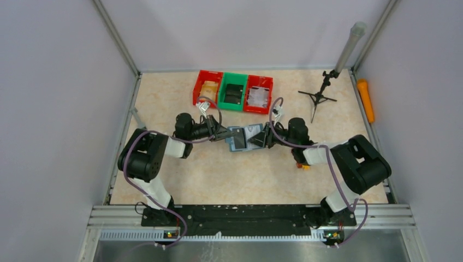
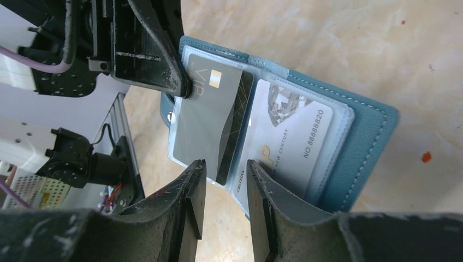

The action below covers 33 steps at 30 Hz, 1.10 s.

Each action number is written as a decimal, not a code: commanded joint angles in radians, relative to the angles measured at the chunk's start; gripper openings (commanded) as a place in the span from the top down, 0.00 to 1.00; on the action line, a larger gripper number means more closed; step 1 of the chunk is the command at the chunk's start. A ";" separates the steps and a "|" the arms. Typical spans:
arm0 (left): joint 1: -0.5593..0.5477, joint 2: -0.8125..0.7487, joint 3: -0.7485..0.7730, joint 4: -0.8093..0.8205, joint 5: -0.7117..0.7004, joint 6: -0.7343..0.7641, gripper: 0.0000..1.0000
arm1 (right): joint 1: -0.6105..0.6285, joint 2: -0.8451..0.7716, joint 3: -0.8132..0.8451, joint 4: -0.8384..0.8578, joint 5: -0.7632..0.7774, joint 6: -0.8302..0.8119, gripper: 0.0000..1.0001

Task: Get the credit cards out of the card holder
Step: Remove the credit card from the card holder.

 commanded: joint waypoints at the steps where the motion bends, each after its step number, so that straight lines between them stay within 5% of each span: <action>1: -0.007 -0.008 -0.016 0.330 0.061 -0.143 0.95 | 0.005 0.015 0.031 0.119 -0.071 0.029 0.66; 8: -0.014 0.063 -0.013 0.585 0.095 -0.302 0.95 | -0.021 0.071 0.016 0.282 -0.144 0.160 0.66; 22: -0.028 0.044 -0.003 0.507 0.101 -0.245 0.95 | -0.067 0.117 -0.030 0.528 -0.189 0.315 0.77; 33: -0.039 0.036 -0.004 0.527 0.107 -0.248 0.96 | -0.067 0.126 -0.020 0.517 -0.186 0.324 0.93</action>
